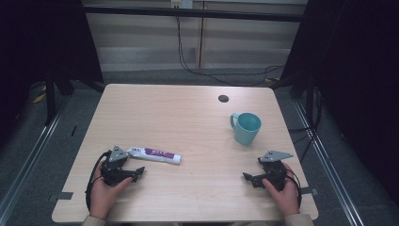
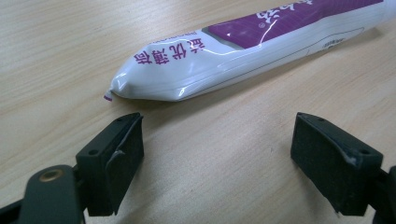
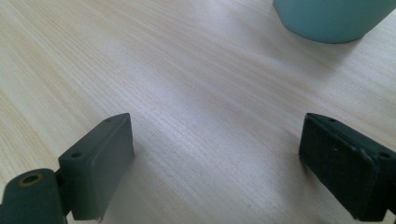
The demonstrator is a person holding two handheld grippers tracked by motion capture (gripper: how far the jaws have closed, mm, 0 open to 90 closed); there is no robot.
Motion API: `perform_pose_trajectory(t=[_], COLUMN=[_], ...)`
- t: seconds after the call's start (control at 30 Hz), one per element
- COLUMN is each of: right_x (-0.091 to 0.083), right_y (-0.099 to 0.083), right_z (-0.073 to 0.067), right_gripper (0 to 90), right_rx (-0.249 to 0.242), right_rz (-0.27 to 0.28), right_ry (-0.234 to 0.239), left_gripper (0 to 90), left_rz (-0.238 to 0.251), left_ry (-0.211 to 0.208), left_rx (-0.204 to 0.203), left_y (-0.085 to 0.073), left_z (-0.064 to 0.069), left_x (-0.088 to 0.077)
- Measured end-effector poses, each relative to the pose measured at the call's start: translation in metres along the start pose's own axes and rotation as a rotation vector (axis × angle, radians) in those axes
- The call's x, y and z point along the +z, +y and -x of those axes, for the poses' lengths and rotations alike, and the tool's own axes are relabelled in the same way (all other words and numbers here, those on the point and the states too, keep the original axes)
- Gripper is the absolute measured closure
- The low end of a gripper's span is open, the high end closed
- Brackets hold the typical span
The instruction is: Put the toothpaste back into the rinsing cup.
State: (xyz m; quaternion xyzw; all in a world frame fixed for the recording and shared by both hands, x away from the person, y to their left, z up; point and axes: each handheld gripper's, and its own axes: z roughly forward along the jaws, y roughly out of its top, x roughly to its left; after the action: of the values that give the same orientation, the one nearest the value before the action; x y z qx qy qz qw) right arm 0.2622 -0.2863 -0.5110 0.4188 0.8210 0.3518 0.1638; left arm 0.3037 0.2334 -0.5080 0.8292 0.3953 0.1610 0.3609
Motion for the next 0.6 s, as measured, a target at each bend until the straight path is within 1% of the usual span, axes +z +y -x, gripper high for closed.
perform_pose_trajectory(t=[0.1,0.17,0.2,0.23,0.27,0.3,0.33,0.37,0.4,0.43,0.47,0.5,0.6], right_x=[0.0,0.0,0.0,0.0,0.0,0.0,0.0,0.0,0.0,0.0,0.0,0.0,0.0], right_y=[0.0,0.0,0.0,0.0,0.0,0.0,0.0,0.0,0.0,0.0,0.0,0.0,0.0], right_z=[0.0,0.0,0.0,0.0,0.0,0.0,0.0,0.0,0.0,0.0,0.0,0.0,0.0], right_gripper=[9.7,9.7,9.6,9.6,9.7,9.7,9.6,9.7,9.7,9.7,9.7,9.7,9.7], right_rx=[0.0,0.001,0.0,0.0,0.001,0.001,0.0,0.001,0.0,0.0,0.0,0.0,0.0], right_rz=[0.0,0.0,0.0,0.0,0.0,0.0,0.0,0.0,0.0,0.0,0.0,0.0,0.0], right_ry=[0.0,0.0,0.0,0.0,0.0,0.0,0.0,0.0,0.0,-0.001,0.0,0.0,0.001], left_gripper=[17.0,17.3,19.2,19.2,20.4,21.1,21.1,21.7,22.6,23.0,23.0,23.0,23.0], left_rz=[-0.002,-0.028,-0.044,-0.067,-0.11,-0.11,-0.134,-0.16,-0.175,-0.179,-0.186,-0.199,-0.253], left_ry=[-0.008,-0.017,-0.023,-0.033,-0.047,-0.047,-0.042,-0.04,-0.028,-0.028,-0.032,-0.037,-0.024], left_rx=[0.012,0.024,0.028,0.038,0.057,0.057,0.09,0.114,0.143,0.162,0.166,0.184,0.231], left_y=[0.001,0.003,0.005,0.007,0.011,0.011,0.014,0.017,0.021,0.024,0.027,0.031,0.042], left_z=[-0.001,-0.002,-0.002,-0.003,-0.004,-0.004,-0.005,-0.005,-0.006,-0.007,-0.008,-0.009,-0.013], left_x=[0.0,-0.001,-0.001,-0.002,-0.003,-0.003,-0.004,-0.005,-0.006,-0.007,-0.008,-0.009,-0.012])
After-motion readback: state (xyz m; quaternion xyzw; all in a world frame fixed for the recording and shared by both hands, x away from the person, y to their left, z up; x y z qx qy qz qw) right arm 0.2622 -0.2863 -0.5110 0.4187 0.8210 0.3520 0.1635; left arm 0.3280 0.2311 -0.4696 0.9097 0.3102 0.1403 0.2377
